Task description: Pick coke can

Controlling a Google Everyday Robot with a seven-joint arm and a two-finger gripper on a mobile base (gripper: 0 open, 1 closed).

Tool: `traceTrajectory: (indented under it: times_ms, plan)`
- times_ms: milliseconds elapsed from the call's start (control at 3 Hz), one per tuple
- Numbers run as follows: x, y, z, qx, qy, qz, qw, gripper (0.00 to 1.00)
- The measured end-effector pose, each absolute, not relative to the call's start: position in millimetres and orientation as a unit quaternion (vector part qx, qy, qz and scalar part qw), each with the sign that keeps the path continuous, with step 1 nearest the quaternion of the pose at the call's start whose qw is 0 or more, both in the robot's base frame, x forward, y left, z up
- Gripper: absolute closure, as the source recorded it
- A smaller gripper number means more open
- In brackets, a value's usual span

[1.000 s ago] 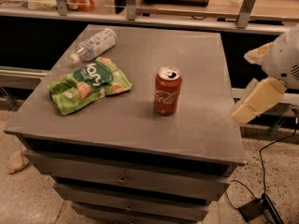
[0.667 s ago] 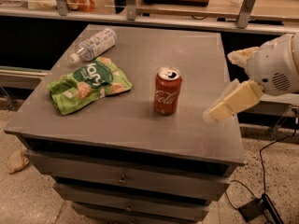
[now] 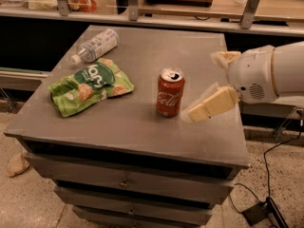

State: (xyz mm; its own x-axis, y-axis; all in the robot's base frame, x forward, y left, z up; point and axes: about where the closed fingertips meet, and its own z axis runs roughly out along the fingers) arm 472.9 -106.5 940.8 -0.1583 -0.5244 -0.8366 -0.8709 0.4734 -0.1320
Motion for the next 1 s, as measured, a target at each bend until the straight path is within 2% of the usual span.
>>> traceTrajectory:
  times_ms: [333, 1000]
  plan:
    - [489.0, -82.6, 910.9, -0.474, 0.72, 0.209, 0.462, 0.0]
    - [496.4, -81.0, 907.0, -0.469, 0.721, 0.204, 0.467, 0.0]
